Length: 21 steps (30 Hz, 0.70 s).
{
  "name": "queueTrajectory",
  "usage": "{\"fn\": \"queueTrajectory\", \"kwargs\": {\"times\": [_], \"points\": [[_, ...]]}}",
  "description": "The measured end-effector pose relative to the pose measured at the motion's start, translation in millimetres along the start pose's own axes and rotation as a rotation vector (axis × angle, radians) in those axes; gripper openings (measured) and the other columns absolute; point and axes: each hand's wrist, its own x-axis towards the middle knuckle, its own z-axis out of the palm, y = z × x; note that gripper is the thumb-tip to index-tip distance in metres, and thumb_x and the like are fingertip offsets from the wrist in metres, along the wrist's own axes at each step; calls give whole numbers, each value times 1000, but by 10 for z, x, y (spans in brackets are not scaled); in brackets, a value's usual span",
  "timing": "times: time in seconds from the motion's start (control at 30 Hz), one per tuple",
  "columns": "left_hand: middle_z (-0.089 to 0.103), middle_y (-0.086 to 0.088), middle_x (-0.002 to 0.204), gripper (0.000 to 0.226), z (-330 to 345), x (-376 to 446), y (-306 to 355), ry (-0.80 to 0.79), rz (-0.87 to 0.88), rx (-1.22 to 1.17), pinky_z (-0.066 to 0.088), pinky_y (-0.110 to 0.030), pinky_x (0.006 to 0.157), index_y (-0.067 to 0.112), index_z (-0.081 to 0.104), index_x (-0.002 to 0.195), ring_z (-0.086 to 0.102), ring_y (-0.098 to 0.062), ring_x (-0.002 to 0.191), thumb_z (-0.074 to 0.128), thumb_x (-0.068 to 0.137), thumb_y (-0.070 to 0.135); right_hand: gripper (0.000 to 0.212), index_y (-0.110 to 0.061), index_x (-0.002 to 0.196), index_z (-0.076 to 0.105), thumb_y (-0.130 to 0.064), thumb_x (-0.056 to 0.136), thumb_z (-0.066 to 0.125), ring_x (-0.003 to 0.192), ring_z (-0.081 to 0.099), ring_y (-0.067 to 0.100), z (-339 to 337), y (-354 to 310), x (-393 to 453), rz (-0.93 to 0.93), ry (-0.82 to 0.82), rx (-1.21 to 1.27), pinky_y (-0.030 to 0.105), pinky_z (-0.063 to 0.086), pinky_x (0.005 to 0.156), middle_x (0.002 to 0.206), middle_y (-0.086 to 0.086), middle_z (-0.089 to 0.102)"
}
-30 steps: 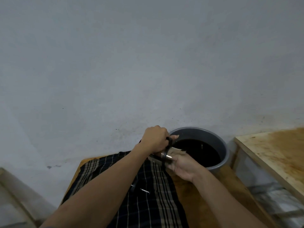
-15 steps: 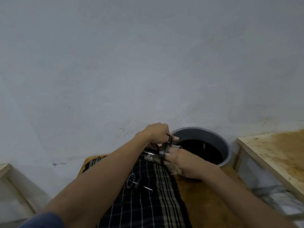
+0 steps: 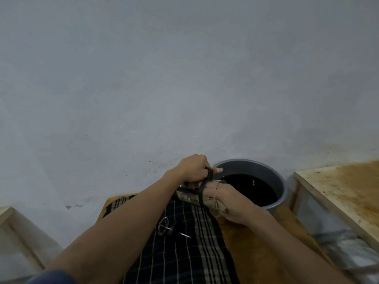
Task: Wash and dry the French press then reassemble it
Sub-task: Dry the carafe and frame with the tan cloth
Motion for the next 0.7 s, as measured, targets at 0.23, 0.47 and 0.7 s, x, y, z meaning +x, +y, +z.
{"fn": "queueTrajectory", "kwargs": {"times": [0.23, 0.47, 0.7], "points": [[41, -1, 51, 57, 92, -93, 254, 229, 86, 317, 35, -30, 56, 19, 34, 48, 56, -29, 62, 45, 97, 47, 23, -9, 107, 63, 0, 98, 44, 83, 69, -1, 52, -278, 41, 515, 84, 1105, 18, 52, 73, 95, 0, 71], [43, -1, 33, 65, 59, -161, 14, 748, 256, 350, 20, -18, 46, 15, 39, 37, 41, -24, 29, 40, 94, 46, 35, -2, 125, 55, 1, 100, 31, 110, 64, 25, -32, -252, 35, 552, 478, 1883, 35, 58, 86, 118, 17, 67], [25, 9, 38, 62, 60, -186, 197, 651, 266, 242, 14, -17, 41, 20, 20, 44, 27, -17, 31, 43, 92, 52, 28, -18, 121, 54, -12, 96, 43, 113, 52, 12, -108, 46, 16, 318, -26, 208, 27, 42, 104, 124, 1, 55]]}}
